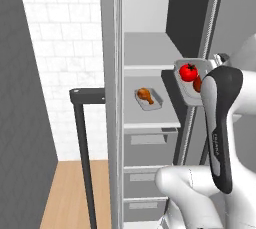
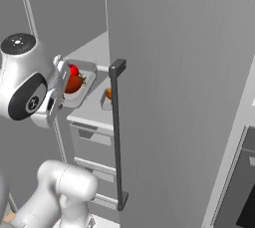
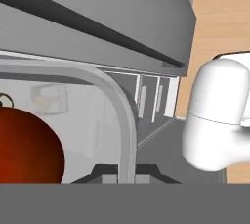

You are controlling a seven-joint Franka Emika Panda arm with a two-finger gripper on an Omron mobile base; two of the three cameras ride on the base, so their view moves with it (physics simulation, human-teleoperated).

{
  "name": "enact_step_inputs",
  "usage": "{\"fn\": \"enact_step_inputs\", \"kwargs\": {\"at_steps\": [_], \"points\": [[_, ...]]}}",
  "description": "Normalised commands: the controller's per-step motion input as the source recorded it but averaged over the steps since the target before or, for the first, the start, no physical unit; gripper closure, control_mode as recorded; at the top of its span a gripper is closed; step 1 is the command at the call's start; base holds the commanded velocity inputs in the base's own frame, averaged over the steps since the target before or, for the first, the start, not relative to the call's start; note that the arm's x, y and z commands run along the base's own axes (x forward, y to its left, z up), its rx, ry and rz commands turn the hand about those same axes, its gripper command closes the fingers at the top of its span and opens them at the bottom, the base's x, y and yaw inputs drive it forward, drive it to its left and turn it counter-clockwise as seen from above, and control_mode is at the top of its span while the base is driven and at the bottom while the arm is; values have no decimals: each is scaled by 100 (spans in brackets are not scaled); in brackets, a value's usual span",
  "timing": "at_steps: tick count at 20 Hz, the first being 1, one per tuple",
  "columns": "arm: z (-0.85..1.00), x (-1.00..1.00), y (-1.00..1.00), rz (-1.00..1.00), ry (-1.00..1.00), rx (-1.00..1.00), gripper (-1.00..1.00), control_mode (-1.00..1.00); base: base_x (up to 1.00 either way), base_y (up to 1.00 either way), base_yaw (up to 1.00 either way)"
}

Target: Take the meat container that has the chicken drumstick and place it on the second highest rack of the freezer. Then take the vegetable container that has the tomatos and place it on the highest rack of the freezer.

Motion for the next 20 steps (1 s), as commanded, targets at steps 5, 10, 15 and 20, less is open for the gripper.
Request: {"fn": "enact_step_inputs", "kwargs": {"at_steps": [5,10,15,20], "points": [[39,24,0,0,-4,0,100,-100,0,0,0],[1,68,1,0,0,0,100,-100,0,0,0],[0,75,2,0,-3,0,100,-100,0,0,0],[0,74,1,0,0,0,100,-100,0,0,0]]}}
